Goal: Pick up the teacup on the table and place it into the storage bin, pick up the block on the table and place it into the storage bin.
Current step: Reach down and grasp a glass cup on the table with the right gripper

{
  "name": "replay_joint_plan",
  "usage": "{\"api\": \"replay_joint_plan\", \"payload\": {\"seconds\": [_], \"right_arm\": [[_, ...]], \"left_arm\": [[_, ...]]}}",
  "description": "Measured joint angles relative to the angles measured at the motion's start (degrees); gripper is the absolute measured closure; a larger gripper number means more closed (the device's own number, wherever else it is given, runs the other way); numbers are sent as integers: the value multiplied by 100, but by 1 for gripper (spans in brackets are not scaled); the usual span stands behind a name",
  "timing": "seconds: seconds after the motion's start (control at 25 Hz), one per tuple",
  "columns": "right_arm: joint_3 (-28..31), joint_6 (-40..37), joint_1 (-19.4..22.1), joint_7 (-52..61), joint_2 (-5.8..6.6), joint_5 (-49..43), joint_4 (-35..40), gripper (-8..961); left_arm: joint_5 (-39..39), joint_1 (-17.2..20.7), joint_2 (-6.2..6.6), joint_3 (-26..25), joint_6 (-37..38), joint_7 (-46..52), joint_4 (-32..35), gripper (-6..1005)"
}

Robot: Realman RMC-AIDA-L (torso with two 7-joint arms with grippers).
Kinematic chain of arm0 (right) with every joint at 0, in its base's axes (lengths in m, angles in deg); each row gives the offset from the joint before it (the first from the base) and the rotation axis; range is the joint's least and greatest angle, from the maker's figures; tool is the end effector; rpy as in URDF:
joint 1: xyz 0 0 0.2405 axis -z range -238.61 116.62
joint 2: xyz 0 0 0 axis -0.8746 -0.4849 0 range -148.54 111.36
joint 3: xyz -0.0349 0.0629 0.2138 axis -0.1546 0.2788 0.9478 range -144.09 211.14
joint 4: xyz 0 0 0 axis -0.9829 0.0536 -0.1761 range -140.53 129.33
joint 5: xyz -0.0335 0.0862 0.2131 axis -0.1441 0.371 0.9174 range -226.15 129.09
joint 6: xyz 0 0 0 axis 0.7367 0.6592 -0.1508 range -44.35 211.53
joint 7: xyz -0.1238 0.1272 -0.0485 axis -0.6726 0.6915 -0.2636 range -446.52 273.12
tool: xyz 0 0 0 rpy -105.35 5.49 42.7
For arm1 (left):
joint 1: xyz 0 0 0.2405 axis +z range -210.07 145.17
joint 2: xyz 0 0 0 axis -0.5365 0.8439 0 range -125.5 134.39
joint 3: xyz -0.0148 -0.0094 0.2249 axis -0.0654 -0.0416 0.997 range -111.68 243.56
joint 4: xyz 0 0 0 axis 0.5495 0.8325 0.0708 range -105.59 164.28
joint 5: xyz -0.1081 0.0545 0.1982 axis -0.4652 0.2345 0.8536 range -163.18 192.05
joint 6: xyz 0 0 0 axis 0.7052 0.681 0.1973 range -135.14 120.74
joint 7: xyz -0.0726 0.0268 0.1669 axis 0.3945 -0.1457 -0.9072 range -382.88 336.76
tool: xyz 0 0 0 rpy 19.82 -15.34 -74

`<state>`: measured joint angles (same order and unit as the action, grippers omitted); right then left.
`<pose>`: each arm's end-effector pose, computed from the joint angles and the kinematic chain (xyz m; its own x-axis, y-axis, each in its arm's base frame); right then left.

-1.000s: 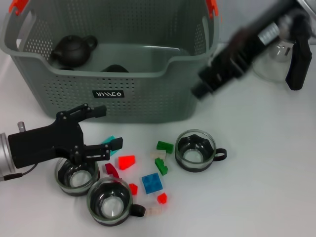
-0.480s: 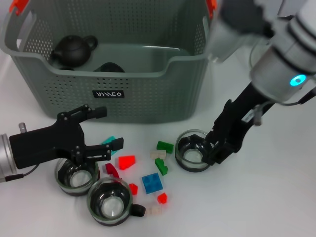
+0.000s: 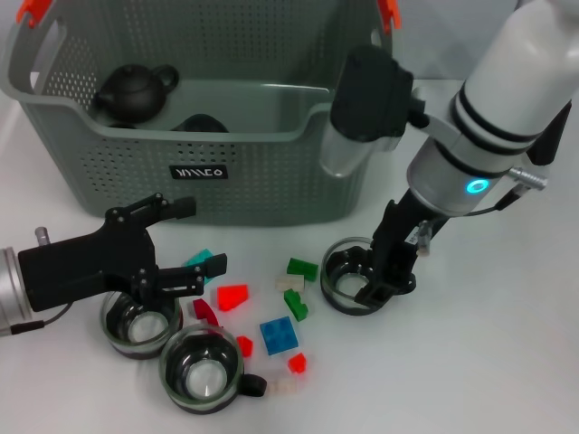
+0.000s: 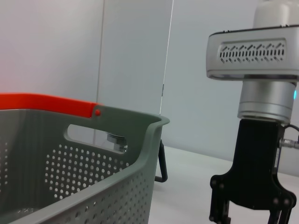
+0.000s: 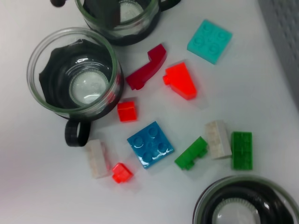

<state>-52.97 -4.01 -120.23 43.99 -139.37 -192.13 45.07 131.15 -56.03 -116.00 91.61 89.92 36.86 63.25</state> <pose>0.1047 0.3682 -0.1001 0.8412 -0.2246 0.4919 -0.2039 -0.9743 -0.0962 -0.2721 0.3022 -0.0082 0.7716 0.1742 0.6118 0.4053 -0.8759 -0.2618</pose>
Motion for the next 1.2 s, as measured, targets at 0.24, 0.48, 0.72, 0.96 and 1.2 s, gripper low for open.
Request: {"api": "replay_joint_plan", "payload": {"seconds": [0.24,0.48,0.72,0.96,1.2], "right_arm": [[-409,366,35,-122,3,355,-137,404],[-570,584,-2,-217,-9,430,-418,405],[-733,831,15,-224,-12,433,-569,404],[-1055,1149,8,-242,-21,564,-753,412],[-1115,1190,53,-352,-24,652,-751,457]], "left_arm": [[0,12,-3,-9,-9,-2,1,104],[0,14,-5,-8,-9,-4,2,104],[1,4,-5,-9,-29,-6,2,105],[1,-4,-5,-8,-87,-7,2,105],[-4,2,-5,-9,-88,-7,2,106]]}}
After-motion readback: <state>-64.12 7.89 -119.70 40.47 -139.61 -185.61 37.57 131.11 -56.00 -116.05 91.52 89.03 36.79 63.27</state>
